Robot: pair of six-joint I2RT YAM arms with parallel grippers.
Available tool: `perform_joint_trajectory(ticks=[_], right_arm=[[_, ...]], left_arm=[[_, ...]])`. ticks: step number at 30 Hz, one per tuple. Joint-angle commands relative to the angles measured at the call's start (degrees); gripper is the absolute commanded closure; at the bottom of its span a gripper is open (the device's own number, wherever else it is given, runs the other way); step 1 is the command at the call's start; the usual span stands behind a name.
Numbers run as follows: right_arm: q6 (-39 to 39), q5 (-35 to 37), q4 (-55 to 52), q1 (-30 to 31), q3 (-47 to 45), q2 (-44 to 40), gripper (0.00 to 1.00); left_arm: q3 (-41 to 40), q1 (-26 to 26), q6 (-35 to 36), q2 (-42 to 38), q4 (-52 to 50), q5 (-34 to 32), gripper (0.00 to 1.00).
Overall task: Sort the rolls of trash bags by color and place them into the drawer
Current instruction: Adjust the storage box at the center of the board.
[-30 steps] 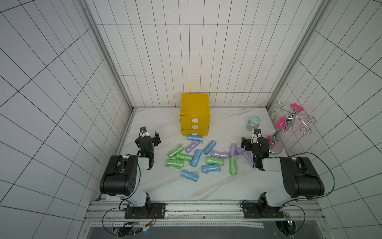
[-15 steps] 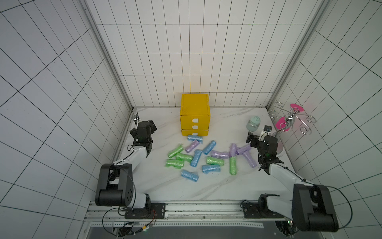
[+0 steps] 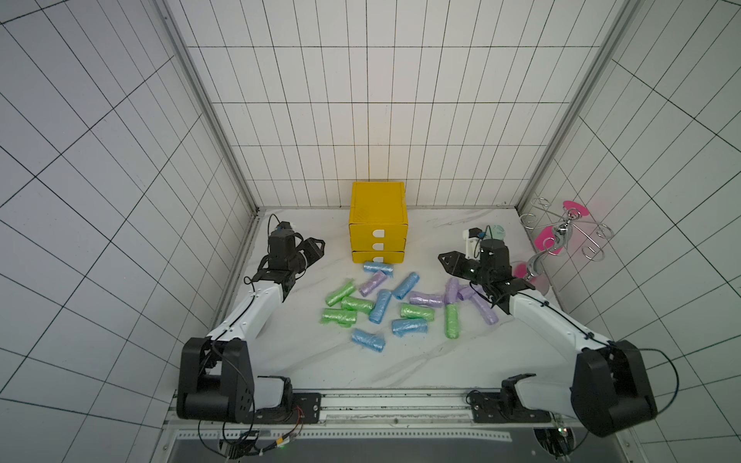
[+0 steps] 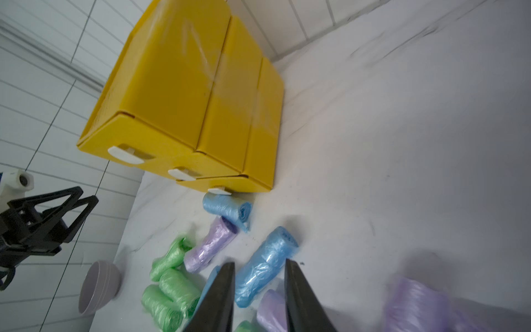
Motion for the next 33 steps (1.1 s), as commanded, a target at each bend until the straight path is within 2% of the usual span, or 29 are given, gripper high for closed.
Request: perform_joint_trajectory(ticks=[1, 4, 8, 13, 19, 28, 33], right_arm=[[3.1, 2.4, -4.3, 2.3, 7.8, 6.3, 0.7], [4.4, 5.4, -6.9, 1.5, 17.3, 14.3, 0.72], [5.5, 1.1, -13.2, 0.2, 35.8, 29.2, 0.85], [6.2, -3.0, -19.1, -0.2, 55.5, 45.9, 0.86], [6.2, -9.3, -21.1, 0.3, 72.5, 59.5, 0.83], [9.6, -15.6, -21.1, 4.4, 92.2, 73.3, 0.82], [12.8, -15.3, -19.4, 5.6, 94.5, 75.5, 0.82]], left_arm=[[-1.4, -2.2, -0.2, -4.5, -4.0, 4.4, 0.57], [-3.4, -1.7, 0.0, -6.6, -5.6, 3.2, 0.57], [-4.4, -1.4, 0.3, -8.8, -6.6, 4.6, 0.57], [-5.3, -1.5, 0.0, -12.0, -7.7, 5.3, 0.57], [-7.2, -1.8, -0.7, -13.9, -7.3, 5.9, 0.57], [-9.8, -2.6, -1.3, -13.8, -5.9, 6.3, 0.57], [-10.7, -3.2, -1.8, -13.4, -5.5, 6.6, 0.57]])
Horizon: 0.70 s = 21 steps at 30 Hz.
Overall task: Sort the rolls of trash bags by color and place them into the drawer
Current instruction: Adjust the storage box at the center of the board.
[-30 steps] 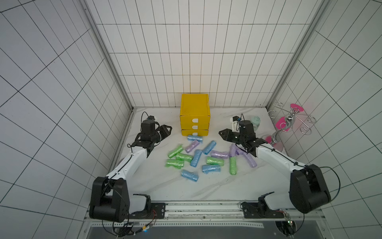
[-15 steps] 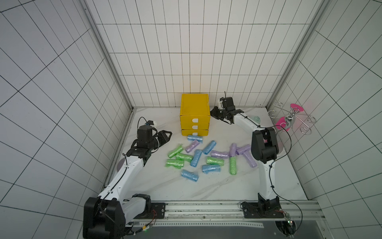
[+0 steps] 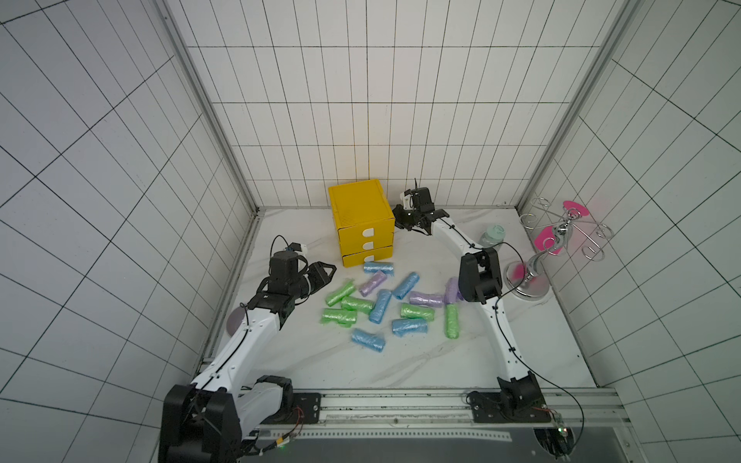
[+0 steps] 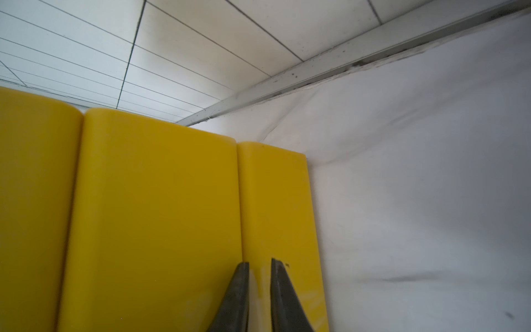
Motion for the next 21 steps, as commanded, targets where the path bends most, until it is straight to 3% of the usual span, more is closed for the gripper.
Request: perform_joint_trajectory(ticks=[1, 5, 12, 17, 21], right_arm=[[2.5, -3.1, 1.3, 1.7, 3.0, 0.6, 0.82], [1.0, -0.9, 1.2, 1.2, -2.5, -4.2, 0.81], [-3.9, 4.3, 1.3, -1.4, -19.3, -20.1, 0.73], [-8.1, 7.9, 1.6, -1.5, -33.5, -32.0, 0.63], [-7.0, 11.3, 6.9, -1.4, -48.8, -43.3, 0.58]], left_arm=[[-0.6, -0.7, -0.5, 0.1, 1.7, 0.8, 0.57], [-0.1, -2.5, -0.6, -0.2, 1.8, 0.2, 0.57], [1.5, -8.4, -2.6, 0.0, 2.0, -2.9, 0.57], [-0.1, -11.2, -8.2, 0.1, 7.1, -4.6, 0.57], [-2.9, -11.8, -13.7, -0.3, 13.0, -6.3, 0.58]])
